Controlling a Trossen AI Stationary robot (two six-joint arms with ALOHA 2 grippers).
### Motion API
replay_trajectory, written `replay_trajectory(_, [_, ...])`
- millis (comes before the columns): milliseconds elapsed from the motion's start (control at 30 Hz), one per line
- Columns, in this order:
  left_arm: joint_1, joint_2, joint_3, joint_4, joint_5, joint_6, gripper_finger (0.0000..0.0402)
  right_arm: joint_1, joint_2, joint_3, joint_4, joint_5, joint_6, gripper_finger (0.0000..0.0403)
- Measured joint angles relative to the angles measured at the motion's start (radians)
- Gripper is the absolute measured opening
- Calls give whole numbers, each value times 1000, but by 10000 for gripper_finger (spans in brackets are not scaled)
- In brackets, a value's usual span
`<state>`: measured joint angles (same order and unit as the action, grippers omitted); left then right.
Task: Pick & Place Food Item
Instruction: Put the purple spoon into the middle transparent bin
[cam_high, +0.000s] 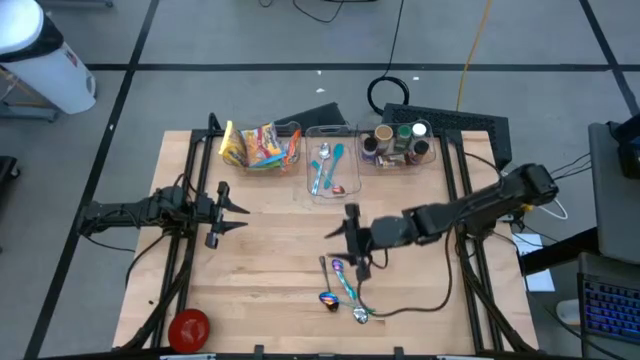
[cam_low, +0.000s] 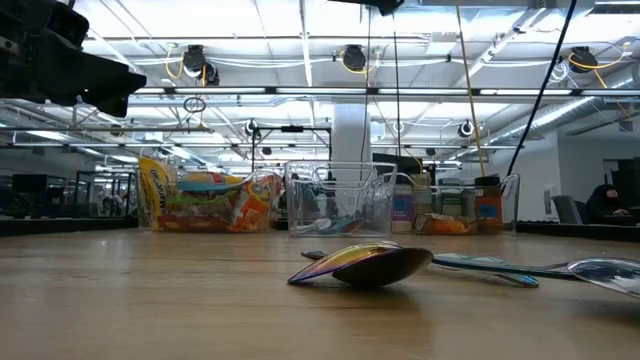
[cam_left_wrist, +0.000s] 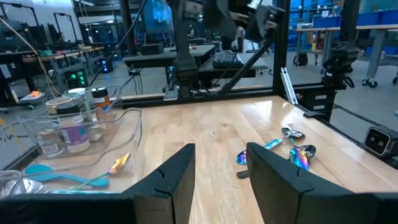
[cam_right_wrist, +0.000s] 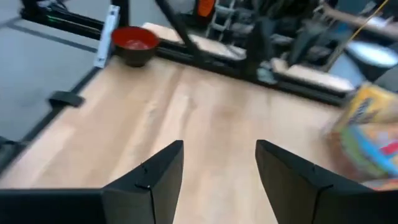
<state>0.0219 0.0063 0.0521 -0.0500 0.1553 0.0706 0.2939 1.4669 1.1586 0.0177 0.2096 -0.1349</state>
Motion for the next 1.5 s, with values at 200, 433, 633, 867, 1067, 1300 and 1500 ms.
replay_trajectory(200, [0, 0, 0, 1, 0, 0, 152, 66, 55, -62, 14, 2, 129, 196])
replay_trajectory(433, [0, 0, 0, 1, 0, 0, 152, 129, 151, -111, 37, -125, 264, 196])
replay_trajectory(633, [0, 0, 0, 0, 0, 0, 152, 185, 306, -63, 48, -147, 344, 196])
replay_trajectory(867, [0, 0, 0, 1, 0, 0, 152, 164, 416, 84, -143, -243, 357, 196])
replay_trajectory(1067, [0, 0, 0, 1, 0, 0, 152, 155, 460, 99, -261, -294, 369, 196])
replay_trajectory(1300, [0, 0, 0, 1, 0, 0, 152, 145, 478, 101, -277, -258, 288, 196])
replay_trajectory(1500, [0, 0, 0, 1, 0, 0, 152, 130, 476, 103, -336, -31, 172, 196])
